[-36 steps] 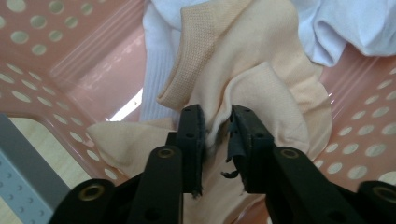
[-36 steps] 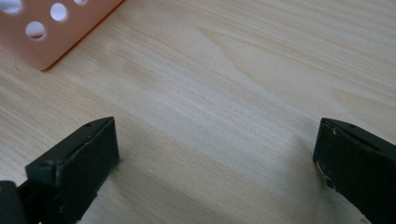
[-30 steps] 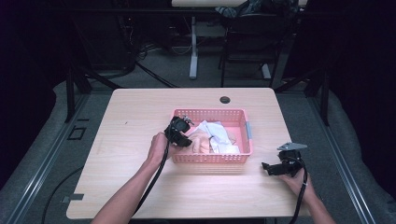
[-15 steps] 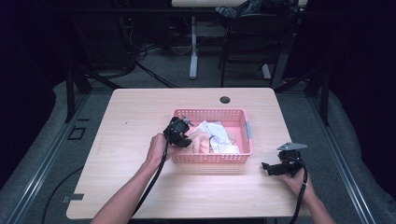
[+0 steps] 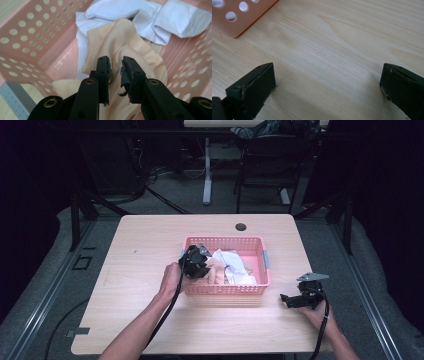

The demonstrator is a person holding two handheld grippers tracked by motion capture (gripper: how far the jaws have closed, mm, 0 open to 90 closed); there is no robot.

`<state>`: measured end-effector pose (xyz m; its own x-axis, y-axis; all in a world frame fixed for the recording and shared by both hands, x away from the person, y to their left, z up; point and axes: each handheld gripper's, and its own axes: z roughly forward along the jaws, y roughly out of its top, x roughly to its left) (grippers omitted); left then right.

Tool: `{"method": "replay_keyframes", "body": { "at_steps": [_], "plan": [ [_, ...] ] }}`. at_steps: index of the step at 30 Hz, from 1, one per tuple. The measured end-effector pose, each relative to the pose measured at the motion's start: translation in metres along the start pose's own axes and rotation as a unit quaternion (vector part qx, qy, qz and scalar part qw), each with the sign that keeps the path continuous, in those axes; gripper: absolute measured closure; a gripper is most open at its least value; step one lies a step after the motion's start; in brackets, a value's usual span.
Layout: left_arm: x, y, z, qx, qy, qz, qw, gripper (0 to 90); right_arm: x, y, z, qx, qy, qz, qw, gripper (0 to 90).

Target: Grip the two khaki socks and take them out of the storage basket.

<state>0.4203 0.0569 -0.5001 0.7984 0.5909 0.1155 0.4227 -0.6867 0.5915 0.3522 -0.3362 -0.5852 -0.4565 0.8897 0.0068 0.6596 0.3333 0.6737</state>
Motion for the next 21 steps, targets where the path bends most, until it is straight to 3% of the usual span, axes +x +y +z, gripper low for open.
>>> {"method": "replay_keyframes", "body": {
  "at_steps": [2, 5, 13, 21],
  "plan": [
    [-0.001, 0.001, -0.001, -0.001, 0.001, 0.005, 1.0000, 73.9, 0.000, 0.000, 0.000, 0.000, 0.000, 0.000, 1.0000, 0.0],
    [0.001, -0.001, 0.007, 0.024, -0.011, 0.003, 0.9997, 73.8, 0.000, 0.000, 0.000, 0.000, -0.003, 0.001, 1.0000, 0.0],
    [0.001, -0.001, 0.017, 0.049, 0.006, 0.001, 0.9988, 82.9, 0.000, 0.000, 0.000, -0.001, -0.002, 0.001, 1.0000, 0.0],
    [0.002, -0.002, 0.014, 0.048, 0.007, -0.002, 0.9988, 89.4, 0.000, 0.000, 0.000, -0.001, -0.002, 0.001, 1.0000, 0.0]
  ]
}}
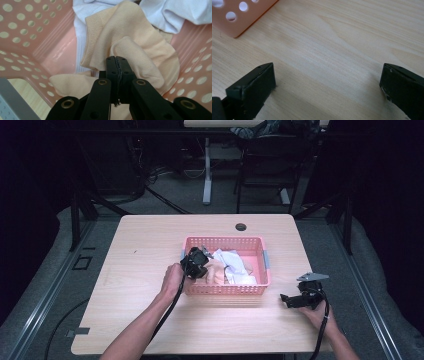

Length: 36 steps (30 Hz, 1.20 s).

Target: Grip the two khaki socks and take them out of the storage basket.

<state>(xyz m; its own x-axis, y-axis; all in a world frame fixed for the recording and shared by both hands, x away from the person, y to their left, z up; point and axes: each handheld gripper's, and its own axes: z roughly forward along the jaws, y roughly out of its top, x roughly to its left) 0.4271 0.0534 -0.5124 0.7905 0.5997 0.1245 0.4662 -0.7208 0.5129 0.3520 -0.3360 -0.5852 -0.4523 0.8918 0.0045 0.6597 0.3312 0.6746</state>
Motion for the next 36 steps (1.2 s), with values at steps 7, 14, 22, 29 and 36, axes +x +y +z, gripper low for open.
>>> {"method": "replay_keyframes", "body": {
  "at_steps": [7, 14, 22, 29, 36],
  "plan": [
    [0.003, -0.001, -0.012, -0.016, -0.004, -0.004, 0.9999, 89.8, 0.000, 0.000, 0.000, 0.000, 0.000, 0.000, 1.0000, 0.0],
    [0.007, 0.006, -0.035, -0.032, -0.011, -0.001, 0.9994, 89.8, 0.000, 0.000, 0.000, 0.000, 0.000, 0.000, 1.0000, 0.0],
    [0.011, 0.012, -0.048, -0.030, -0.019, -0.004, 0.9994, 89.7, 0.000, 0.000, 0.000, 0.000, 0.000, 0.000, 1.0000, 0.0],
    [0.024, 0.016, -0.068, -0.029, -0.032, -0.014, 0.9990, 89.7, 0.000, 0.000, 0.000, 0.000, 0.000, 0.000, 1.0000, 0.0],
    [0.033, 0.021, -0.085, -0.041, -0.046, -0.026, 0.9978, 89.7, 0.000, 0.000, 0.000, 0.000, 0.000, 0.000, 1.0000, 0.0]
  ]
}}
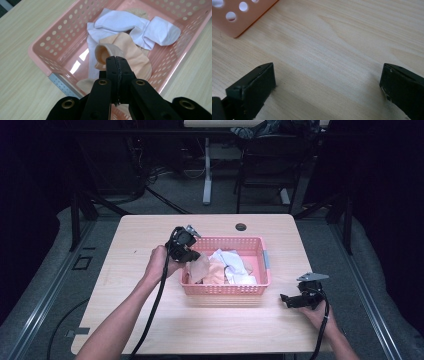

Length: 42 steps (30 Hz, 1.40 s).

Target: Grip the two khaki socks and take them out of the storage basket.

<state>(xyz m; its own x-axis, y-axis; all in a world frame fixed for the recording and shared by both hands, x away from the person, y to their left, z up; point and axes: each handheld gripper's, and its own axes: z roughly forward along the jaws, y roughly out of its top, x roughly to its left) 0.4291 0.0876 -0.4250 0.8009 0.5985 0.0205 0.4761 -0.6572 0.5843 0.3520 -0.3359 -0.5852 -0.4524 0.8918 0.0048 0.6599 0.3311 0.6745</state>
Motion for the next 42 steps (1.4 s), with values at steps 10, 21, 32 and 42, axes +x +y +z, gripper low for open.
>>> {"method": "replay_keyframes", "body": {
  "at_steps": [10, 21, 32, 42],
  "plan": [
    [0.005, 0.012, -0.025, -0.007, 0.000, 0.007, 1.0000, 89.8, 0.000, 0.000, 0.000, 0.000, 0.001, 0.000, 1.0000, 0.0],
    [0.018, 0.022, -0.059, -0.028, 0.015, -0.002, 0.9995, 89.7, 0.000, 0.000, 0.000, 0.003, 0.000, -0.001, 1.0000, 0.0],
    [0.035, 0.021, -0.090, -0.046, 0.039, -0.015, 0.9981, 89.8, 0.000, 0.000, 0.000, 0.000, -0.001, -0.002, 1.0000, 0.0],
    [0.061, -0.006, -0.100, -0.035, 0.077, -0.046, 0.9953, 89.8, 0.000, 0.000, 0.000, 0.001, 0.000, -0.002, 1.0000, 0.0]
  ]
}}
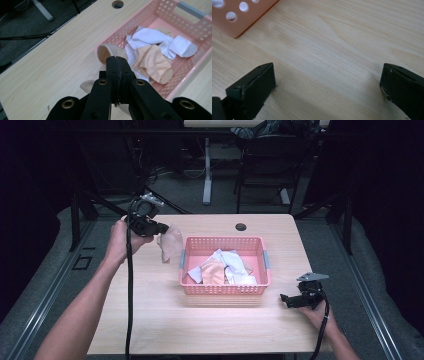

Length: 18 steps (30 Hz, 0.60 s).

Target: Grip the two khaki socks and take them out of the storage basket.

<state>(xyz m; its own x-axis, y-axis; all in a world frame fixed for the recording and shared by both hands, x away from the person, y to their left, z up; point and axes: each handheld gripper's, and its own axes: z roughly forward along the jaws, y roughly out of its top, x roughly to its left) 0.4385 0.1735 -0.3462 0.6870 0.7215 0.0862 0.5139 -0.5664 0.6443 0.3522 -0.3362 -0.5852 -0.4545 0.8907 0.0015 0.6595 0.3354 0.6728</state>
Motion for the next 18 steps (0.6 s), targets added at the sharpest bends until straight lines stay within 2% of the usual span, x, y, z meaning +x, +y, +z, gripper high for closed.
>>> {"method": "replay_keyframes", "body": {
  "at_steps": [5, 6, 8, 13, 18],
  "plan": [
    [0.012, -0.015, 0.005, 0.008, 0.012, -0.018, 0.9997, 89.7, 0.000, 0.000, 0.000, 0.001, 0.001, 0.001, 1.0000, 0.0],
    [0.016, -0.022, 0.009, 0.011, 0.012, -0.029, 0.9994, 89.7, 0.000, 0.000, 0.000, 0.001, 0.000, 0.001, 1.0000, 0.0],
    [0.019, -0.025, 0.011, 0.015, 0.014, -0.031, 0.9993, 89.7, 0.000, 0.000, 0.000, 0.001, 0.000, 0.000, 1.0000, 0.0],
    [0.030, -0.047, 0.031, 0.031, 0.013, -0.061, 0.9976, 89.7, 0.000, 0.000, 0.000, 0.000, 0.000, 0.000, 1.0000, 0.0],
    [0.035, -0.064, 0.054, 0.057, 0.014, -0.076, 0.9954, 89.7, 0.000, 0.000, 0.000, -0.002, 0.001, 0.002, 1.0000, 0.0]
  ]
}}
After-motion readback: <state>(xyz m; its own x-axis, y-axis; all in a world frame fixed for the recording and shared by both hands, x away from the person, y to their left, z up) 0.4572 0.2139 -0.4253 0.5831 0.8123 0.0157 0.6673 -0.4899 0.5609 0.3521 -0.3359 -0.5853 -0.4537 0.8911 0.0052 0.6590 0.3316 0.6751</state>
